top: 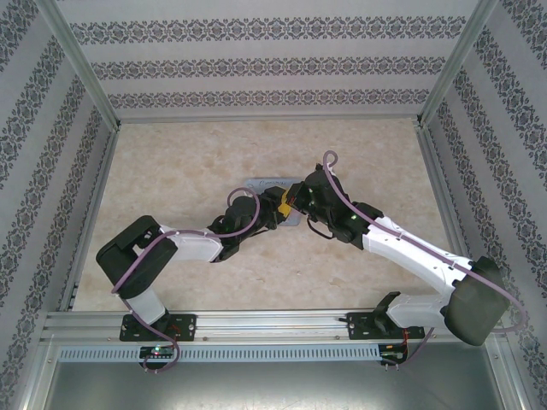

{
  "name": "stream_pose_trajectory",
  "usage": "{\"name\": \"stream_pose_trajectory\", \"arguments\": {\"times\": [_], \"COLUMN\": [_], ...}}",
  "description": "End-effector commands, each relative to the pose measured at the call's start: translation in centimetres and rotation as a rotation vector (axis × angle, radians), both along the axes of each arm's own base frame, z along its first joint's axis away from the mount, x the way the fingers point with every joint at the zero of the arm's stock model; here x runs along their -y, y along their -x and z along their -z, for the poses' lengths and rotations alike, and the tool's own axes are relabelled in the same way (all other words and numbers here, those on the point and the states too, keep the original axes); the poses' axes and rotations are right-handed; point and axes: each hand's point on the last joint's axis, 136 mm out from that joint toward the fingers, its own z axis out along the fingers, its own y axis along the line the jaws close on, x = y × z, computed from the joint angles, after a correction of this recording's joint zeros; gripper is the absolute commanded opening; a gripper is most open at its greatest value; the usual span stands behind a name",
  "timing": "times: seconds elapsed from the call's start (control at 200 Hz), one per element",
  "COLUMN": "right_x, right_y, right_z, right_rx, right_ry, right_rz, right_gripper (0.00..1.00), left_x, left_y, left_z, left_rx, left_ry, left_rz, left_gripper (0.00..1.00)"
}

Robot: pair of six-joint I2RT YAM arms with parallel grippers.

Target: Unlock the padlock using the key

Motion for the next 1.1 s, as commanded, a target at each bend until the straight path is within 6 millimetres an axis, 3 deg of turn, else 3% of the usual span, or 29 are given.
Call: {"name": "stream_pose_trajectory", "arguments": {"times": [0.0,0.54,1.094], "right_x": [0.1,0.8,1.9], "right_y": [0.0,0.2,0.3], "right_z": [0.6,1.2,1.1], "right_rx": [0.0,-0.008,-0.003], "right_ry": [0.003,0.008,0.002], "right_rz": [0.017,0.031,0.056], "right_gripper": [0.0,0.0,0.0], "left_x": [0.7,0.4,-0.1], "left_y": [-0.2,-0.1,0.0], "left_z": [-2.2,-1.8,-0.7], "left_rx": [0.048,0.045,0.03], "left_ry": [0.08,0.072,0.041], "left_rz": [-0.007,-0.014,-0.033], "left_gripper": [0.34,0.21,0.17]}}
